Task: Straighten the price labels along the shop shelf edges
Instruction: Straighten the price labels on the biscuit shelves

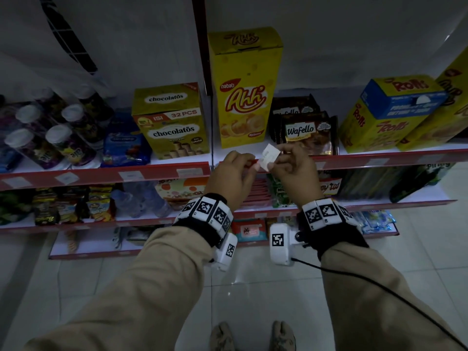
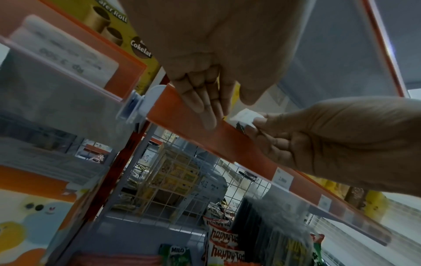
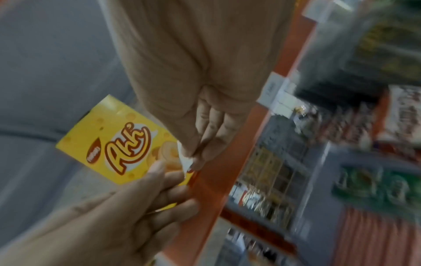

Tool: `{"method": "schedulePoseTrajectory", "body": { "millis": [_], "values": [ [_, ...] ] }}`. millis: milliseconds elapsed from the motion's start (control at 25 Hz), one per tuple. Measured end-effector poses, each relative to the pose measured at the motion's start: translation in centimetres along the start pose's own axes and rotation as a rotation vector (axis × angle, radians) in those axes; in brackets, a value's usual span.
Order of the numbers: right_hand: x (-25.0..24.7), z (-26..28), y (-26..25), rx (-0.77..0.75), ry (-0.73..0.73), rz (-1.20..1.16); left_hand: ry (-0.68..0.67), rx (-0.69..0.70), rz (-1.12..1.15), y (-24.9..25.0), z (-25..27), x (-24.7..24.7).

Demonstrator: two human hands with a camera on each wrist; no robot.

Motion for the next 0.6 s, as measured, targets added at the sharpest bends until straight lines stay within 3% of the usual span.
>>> {"method": "schedulePoseTrajectory", "body": {
  "millis": [240, 480, 600],
  "values": [
    [1.8, 0.3, 0.7, 0.048, -0.092, -0.092, 0.116, -0.027, 0.119, -0.4, -0.1, -0.3],
    [0.2, -0.4, -1.1, -0.189, -0.021, 0.228, 0.065, -0.018, 0.085, -0.8, -0.6, -0.5],
    [-0.1, -1.2, -1.3, -0.199, -0.03, 0.333, 0.059, -0.016, 0.065, -0.9, -0.7, -0.7]
  ]
}}
Point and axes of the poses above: each hand's wrist, its own z-axis away from the middle knuckle, its own x-axis out of the palm, y = z × x, the point moved 7 cm from there along -z, towards the middle knuckle, and after that the axes turned 10 degrees about x, right-handed, at the moved point
